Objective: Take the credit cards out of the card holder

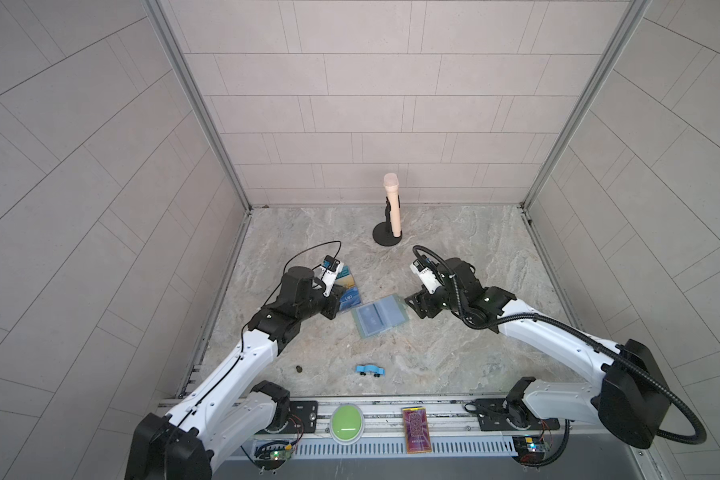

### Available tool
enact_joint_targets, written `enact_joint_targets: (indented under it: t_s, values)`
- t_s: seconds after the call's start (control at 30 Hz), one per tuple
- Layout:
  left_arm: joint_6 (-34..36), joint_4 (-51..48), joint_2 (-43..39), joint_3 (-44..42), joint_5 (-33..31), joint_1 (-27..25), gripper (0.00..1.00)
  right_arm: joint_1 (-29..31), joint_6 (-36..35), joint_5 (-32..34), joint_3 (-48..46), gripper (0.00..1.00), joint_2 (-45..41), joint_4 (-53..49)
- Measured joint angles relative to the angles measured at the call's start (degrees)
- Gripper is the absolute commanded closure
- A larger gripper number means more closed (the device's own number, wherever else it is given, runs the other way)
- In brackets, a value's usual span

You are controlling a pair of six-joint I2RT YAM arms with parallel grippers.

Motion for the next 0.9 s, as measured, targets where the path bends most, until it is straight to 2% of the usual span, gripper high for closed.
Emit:
enact_joint_targets:
  t_s: [0.1,0.23,0.57,0.73,0.9]
  values:
    - [-4.90,3.50,-0.85,-4.83,0.15,-0.28,0.90,1.01,1.16,1.38,0.76,0.25,2.56,0.11]
    - [-10.62,8.83,-0.26,-9.14,1.07,-1.31,1.00,3.32,3.10,2.64,2.60,0.25,6.19,0.37]
    - [-19.21,23.26,10.34,-14.43,3.30,-4.13,1.00,10.56,8.46,4.81,7.02,0.25,16.61,4.74]
    - [-21.51,29.92,18.51,-14.45,4.02,-5.77,1.00,12.85,8.72,5.62,11.32,0.25,22.95,3.37]
    - [-24.30,35.23,24.94,-14.62,4.09,-5.79,1.00,14.05,8.79,7.19,12.74,0.25,25.70,2.82]
